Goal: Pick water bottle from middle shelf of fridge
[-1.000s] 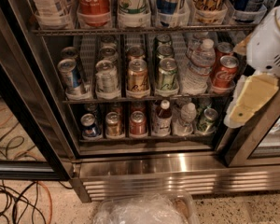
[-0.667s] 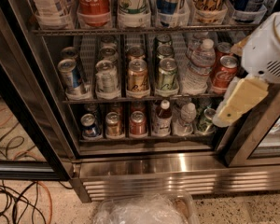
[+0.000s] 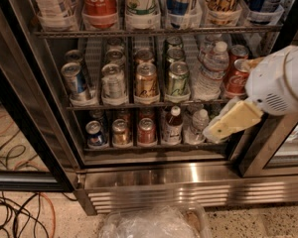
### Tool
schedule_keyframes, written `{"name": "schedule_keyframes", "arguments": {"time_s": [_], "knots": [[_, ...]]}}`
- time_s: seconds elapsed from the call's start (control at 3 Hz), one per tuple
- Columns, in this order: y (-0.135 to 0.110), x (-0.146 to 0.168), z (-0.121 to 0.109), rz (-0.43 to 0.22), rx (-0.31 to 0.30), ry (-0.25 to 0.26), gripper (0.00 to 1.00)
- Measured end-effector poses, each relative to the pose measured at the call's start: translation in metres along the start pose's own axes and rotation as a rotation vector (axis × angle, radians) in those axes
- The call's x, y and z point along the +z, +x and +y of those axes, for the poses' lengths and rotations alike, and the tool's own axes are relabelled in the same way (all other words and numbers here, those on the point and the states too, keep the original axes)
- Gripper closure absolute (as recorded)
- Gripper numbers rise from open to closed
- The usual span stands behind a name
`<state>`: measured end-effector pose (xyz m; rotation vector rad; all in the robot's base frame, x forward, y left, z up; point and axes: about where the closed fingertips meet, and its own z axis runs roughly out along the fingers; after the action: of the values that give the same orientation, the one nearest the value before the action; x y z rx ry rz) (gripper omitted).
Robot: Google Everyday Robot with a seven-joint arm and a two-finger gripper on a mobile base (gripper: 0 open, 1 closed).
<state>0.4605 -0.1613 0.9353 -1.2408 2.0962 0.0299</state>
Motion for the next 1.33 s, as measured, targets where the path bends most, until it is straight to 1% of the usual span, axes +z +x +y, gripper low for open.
{"name": "schedule_keyframes", "arguments": {"time_s": [0.33,0.67,1.0,1.33], "knots": [[0.006,0.022,0.004,-0.063,0.068,0.062,0.0],[0.015,0.046,0.001,-0.109,0.144,0.113,0.0],[0.028,0.065,-0.003,-0.153,0.228,0.148,0.0],[0.028,0.065,-0.003,-0.153,0.228,0.148,0.0]]}}
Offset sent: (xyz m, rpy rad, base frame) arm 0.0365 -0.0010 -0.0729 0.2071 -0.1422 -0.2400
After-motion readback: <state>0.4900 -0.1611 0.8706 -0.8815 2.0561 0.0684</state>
